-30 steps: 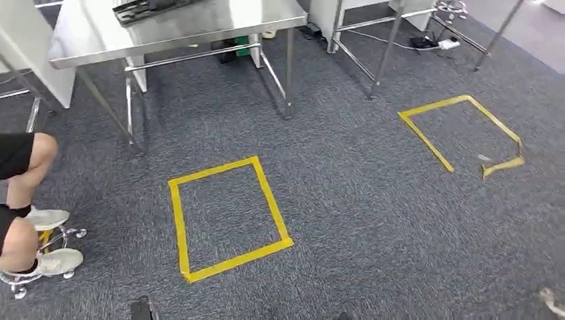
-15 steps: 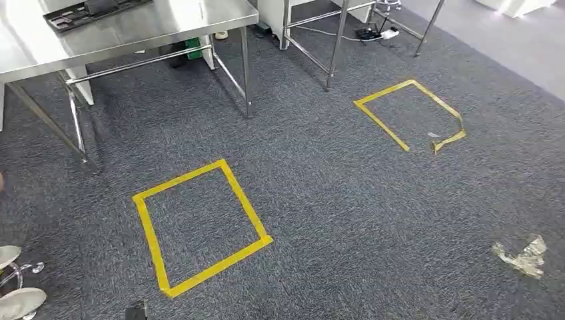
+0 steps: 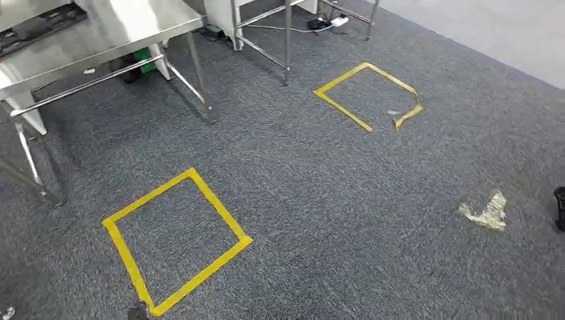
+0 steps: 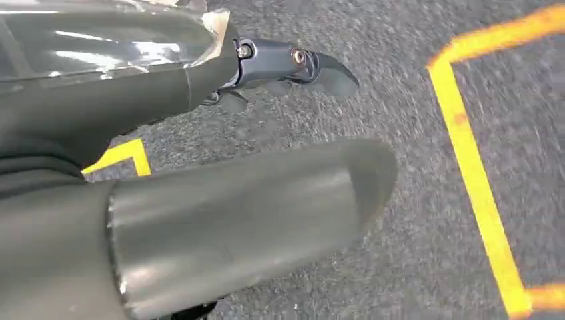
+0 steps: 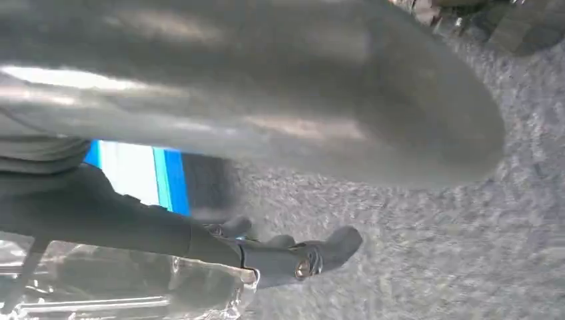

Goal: Take the parts from the cabinet and place them on the table.

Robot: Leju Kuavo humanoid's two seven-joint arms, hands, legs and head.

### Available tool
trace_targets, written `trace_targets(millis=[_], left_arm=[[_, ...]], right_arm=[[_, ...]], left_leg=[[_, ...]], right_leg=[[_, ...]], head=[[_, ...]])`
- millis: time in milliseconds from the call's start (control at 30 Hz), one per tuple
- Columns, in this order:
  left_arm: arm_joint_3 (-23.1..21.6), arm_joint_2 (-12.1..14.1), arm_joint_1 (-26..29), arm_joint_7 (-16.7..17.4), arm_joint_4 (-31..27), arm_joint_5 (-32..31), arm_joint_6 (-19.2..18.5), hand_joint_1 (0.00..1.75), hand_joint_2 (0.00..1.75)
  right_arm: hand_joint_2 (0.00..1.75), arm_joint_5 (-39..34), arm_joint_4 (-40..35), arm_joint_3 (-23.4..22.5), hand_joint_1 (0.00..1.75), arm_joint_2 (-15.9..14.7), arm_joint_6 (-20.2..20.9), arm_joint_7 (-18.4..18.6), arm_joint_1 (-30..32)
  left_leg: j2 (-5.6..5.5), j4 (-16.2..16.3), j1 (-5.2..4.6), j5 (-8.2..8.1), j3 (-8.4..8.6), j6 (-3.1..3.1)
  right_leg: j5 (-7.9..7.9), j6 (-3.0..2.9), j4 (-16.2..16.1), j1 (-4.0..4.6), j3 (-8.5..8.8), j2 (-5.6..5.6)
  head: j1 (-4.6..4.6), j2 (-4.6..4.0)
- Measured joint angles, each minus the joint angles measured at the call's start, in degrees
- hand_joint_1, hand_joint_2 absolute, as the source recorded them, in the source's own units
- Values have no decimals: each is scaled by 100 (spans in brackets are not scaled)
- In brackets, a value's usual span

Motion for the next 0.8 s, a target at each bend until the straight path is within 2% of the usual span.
trace_targets(millis=[67, 100, 133, 167, 200, 233, 267, 300, 333, 367, 400, 433, 467, 500, 533, 567, 600, 633, 667, 700, 733, 767, 800], left_arm=[[0, 66, 35, 29, 4, -15, -42, 0, 0], [0, 90, 48, 37, 4, -20, -46, 0, 0], [0, 109, 60, 39, 4, -26, -55, 0, 0], [0, 127, 62, 39, 4, -46, -76, 0, 0], [0, 147, 61, 39, 2, -59, -96, 0, 0], [0, 177, 61, 37, 2, -77, -101, 0, 0], [0, 188, 65, 37, 4, -103, -118, 0, 0], [-2, 199, 65, 37, 11, -116, -158, 0, 0], [-6, 219, 67, 44, 13, -146, -188, 0, 0], [-4, 234, 67, 50, 13, -166, -214, 0, 0], [-4, 249, 62, 53, 13, -182, -243, 0, 0], [-4, 262, 49, 50, 11, -188, -273, 0, 0], [-4, 282, 36, 50, 11, -195, -288, 0, 0], [-4, 304, 35, 48, 11, -199, -306, 0, 0], [-2, 330, 49, 48, 13, -201, -345, 0, 0], [-2, 348, 64, 39, 13, -203, -383, 0, 0], [-2, 372, 76, 33, 15, -203, -411, 0, 0], [-2, 396, 85, 18, 18, -203, -450, 0, 0], [-2, 415, 88, 11, 17, -203, -468, 0, 0], [0, 431, 90, -2, 17, -203, -494, 0, 0], [0, 450, 92, -17, 17, -208, -529, 0, 0], [0, 468, 95, -31, 17, -232, -560, 0, 0], [2, 507, 102, -37, 20, -232, -562, 0, 0]], right_arm=[[0, -4, 0, -39, 0, 15, -2, -18, 4], [0, -7, 0, -55, 0, 18, -2, -18, 15], [0, -11, 0, -79, 0, 17, -2, -20, 29], [0, -22, 0, -94, 0, 17, -4, -20, 37], [0, -35, 0, -107, 0, 20, -9, -20, 40], [0, -57, 0, -125, 0, 22, -13, -22, 38], [0, -79, 0, -147, 0, 20, -26, -24, 38], [0, -107, 0, -173, 0, 17, -46, -24, 23], [0, -133, 0, -199, 0, 17, -72, -26, 39], [0, -142, 0, -223, 0, 17, -79, -31, 68], [0, -160, 0, -247, 0, 17, -81, -35, 99], [0, -166, 0, -271, 0, 2, -85, -37, 116], [0, -173, 0, -284, 0, 13, -85, -46, 132], [0, -173, 0, -286, 0, 22, -85, -53, 124], [0, -175, 0, -293, 0, 24, -83, -70, 104], [0, -175, 0, -308, 0, 22, -79, -81, 96], [0, -173, 0, -328, 0, 22, -70, -85, 101], [0, -173, 0, -337, 0, 22, -68, -85, 114], [0, -173, 0, -345, 0, 17, -66, -85, 123], [0, -173, 0, -361, 0, 7, -63, -83, 122], [0, -164, 0, -374, 0, -7, -48, -81, 113], [0, -153, 0, -376, 0, -15, -20, -70, 95], [0, -140, 0, -378, 0, -15, 19, -46, 67]], left_leg=[[-110, 965, 2, -447, -436, -27], [-114, 1235, 4, -501, -573, -35], [-114, 1223, 9, -411, -585, -38], [-114, 945, 28, -188, -468, -47], [-138, 455, 59, 109, -242, -61], [-247, -92, 101, 380, 10, -83], [-598, -369, 160, 390, 145, -105], [-711, -445, 153, 342, 134, -90], [-620, -408, 126, 341, 121, -56], [-582, -404, 91, 347, 114, -9], [-514, -411, 71, 367, 114, 39], [-418, -475, 105, 406, 136, 102], [-351, -498, 98, 412, 161, 155], [-267, -500, 94, 410, 161, 193], [-170, -500, 79, 405, 158, 201], [-65, -499, 63, 398, 155, 211], [25, -498, 61, 393, 156, 217], [98, -498, 61, 388, 160, 212], [158, -498, 66, 383, 164, 205], [218, -498, 67, 375, 174, 192], [278, -498, 71, 363, 192, 173], [325, -498, 59, 346, 221, 141], [370, -500, 6, 314, 231, 93]], right_leg=[[-4, -7, 3, 14, -7, 136], [-4, -6, 4, 18, -5, 205], [-5, -5, 9, 18, -1, 278], [-5, -2, 19, 9, 3, 361], [-9, 3, 42, -7, 6, 451], [-29, 33, 87, -19, 1, 533], [-53, 74, 138, -12, -49, 584], [-77, 120, 229, 48, -118, 639], [-54, 162, 192, 20, -167, 693], [-29, 203, 162, -1, -181, 758], [3, 256, 133, 10, -199, 821], [-10, 275, 164, 3, -246, 818], [-74, 267, 307, 7, -319, 477], [-229, 248, 636, 26, -491, 272], [-426, 237, 1128, 32, -744, 178], [-600, 235, 1635, 26, -1000, 138], [-692, 255, 1998, 20, -1177, 123], [-666, 292, 2041, 13, -1201, 112], [-562, 338, 1822, 2, -1087, 96], [-372, 396, 1328, -8, -825, 50], [-168, 436, 712, -17, -476, -66], [-52, 422, 192, -10, -176, -328], [-54, 350, 190, 60, -151, -419]], head=[[-4, 0], [-5, 0], [0, 0], [-7, 0], [-2, 0], [-7, 0], [-7, 0], [-11, 0], [-2, 0], [-13, 0], [4, 0], [-7, 0], [9, 0], [37, 0], [46, 0], [39, 0], [46, 0], [44, -2], [44, 0], [50, 0], [44, 0], [55, -2], [57, 0]])
